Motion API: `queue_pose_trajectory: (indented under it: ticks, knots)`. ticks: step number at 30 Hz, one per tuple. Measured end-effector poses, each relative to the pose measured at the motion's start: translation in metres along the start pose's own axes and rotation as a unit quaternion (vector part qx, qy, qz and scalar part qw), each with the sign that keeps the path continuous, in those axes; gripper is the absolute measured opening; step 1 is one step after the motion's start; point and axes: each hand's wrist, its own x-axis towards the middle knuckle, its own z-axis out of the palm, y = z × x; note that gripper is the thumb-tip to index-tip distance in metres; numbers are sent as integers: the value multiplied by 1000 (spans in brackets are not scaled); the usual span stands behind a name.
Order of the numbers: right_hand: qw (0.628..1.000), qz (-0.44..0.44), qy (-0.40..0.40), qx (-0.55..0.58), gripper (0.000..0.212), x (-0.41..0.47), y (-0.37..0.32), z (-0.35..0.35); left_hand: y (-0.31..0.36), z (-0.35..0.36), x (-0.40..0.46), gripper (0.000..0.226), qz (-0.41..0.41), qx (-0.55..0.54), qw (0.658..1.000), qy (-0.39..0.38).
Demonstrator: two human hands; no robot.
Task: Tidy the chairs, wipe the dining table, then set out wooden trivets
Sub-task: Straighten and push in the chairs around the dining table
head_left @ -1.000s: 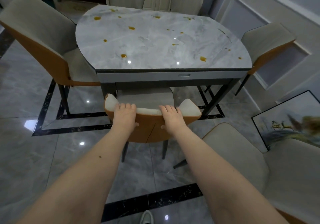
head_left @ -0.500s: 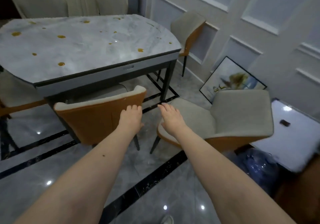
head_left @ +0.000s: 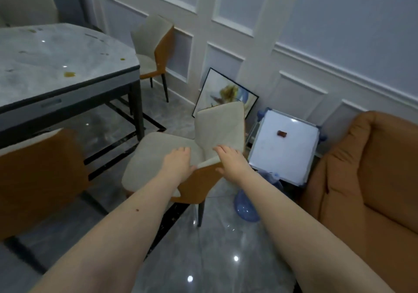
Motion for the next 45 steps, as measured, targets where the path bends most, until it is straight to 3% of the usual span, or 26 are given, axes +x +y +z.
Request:
queue_pose_trajectory:
  ticks: [8, 21, 29, 36, 41, 45]
  knots:
    - [999, 33, -1, 14, 68, -5, 137, -6, 129, 20, 57, 54, 42, -28, 999, 9]
    - [1000, -22, 7, 5, 75, 124, 211, 18, 166, 47, 192, 67, -22, -62, 996, -55]
    - [990, -129, -22, -62, 78, 195, 243, 28, 194, 67, 236, 57, -73, -2, 991, -110]
    - [952, -260, -77, -144, 71, 254, 267, 31, 201, 71, 256, 56, -251, -85, 949, -168]
    - [921, -327, -92, -188, 65, 273, 264, 36, 218, 87, 243, 37, -330, -40, 942, -57]
    - [889, -375, -114, -236, 63, 289, 264, 30, 217, 87, 242, 37, -285, -27, 957, -44]
